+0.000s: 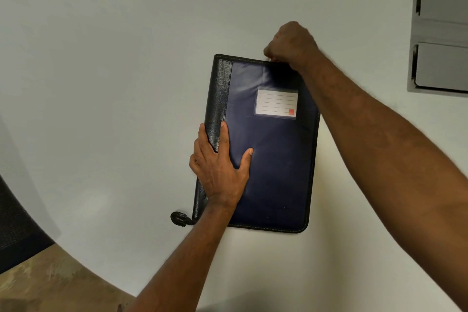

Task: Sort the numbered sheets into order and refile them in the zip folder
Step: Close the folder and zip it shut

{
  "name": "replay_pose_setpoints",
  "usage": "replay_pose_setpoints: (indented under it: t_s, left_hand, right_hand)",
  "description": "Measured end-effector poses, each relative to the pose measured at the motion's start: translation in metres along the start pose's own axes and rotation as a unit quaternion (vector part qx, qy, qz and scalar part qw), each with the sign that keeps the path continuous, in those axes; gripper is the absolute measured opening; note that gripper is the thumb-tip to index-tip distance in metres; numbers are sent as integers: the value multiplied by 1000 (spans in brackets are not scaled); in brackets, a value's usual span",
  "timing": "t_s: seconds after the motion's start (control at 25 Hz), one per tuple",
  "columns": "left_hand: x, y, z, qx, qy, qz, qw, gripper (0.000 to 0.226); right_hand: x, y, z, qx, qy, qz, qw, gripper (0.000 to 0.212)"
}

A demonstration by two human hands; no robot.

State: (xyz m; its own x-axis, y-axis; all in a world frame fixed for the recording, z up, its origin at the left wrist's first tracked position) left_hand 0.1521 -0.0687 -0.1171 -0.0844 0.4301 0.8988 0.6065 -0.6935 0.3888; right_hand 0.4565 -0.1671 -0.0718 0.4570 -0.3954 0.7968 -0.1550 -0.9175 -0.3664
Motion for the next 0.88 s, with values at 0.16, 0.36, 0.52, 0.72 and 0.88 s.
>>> replay_pose_setpoints:
  t_s: [0.16, 0.36, 0.52, 0.72, 0.88]
  left_hand:
    - [0, 2, 0, 12, -2, -6, 1000, 86]
    - [2, 3, -1, 15, -1, -18, 1000, 86]
    - [2, 4, 0, 18, -11, -23, 999, 87]
    - [5, 8, 2, 19, -38, -29, 999, 86]
    - [11, 14, 4, 53, -63, -65, 994, 82]
  right_hand:
    - [-8, -16, -1, 5, 35, 4, 999, 42]
    - [-13, -25, 0, 36, 45, -13, 998, 38]
    - [-9, -18, 2, 37, 31, -54, 997, 37]
    - [-1, -1, 4, 27, 23, -114, 993, 40]
    - [2, 6, 10, 40, -53, -99, 993, 30]
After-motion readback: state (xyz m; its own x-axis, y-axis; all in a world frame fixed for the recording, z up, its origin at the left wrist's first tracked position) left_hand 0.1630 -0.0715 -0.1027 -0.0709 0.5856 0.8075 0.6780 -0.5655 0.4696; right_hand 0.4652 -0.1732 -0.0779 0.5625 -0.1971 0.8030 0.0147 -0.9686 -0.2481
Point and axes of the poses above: each hand's wrist, its own z-axis towards the middle knuckle, its own x-axis out of the back of the hand, y = z × x, the point moved 4 cm from there along z, towards the middle knuckle, and after that the axes turned 5 degrees about x, right-handed, at the moved point
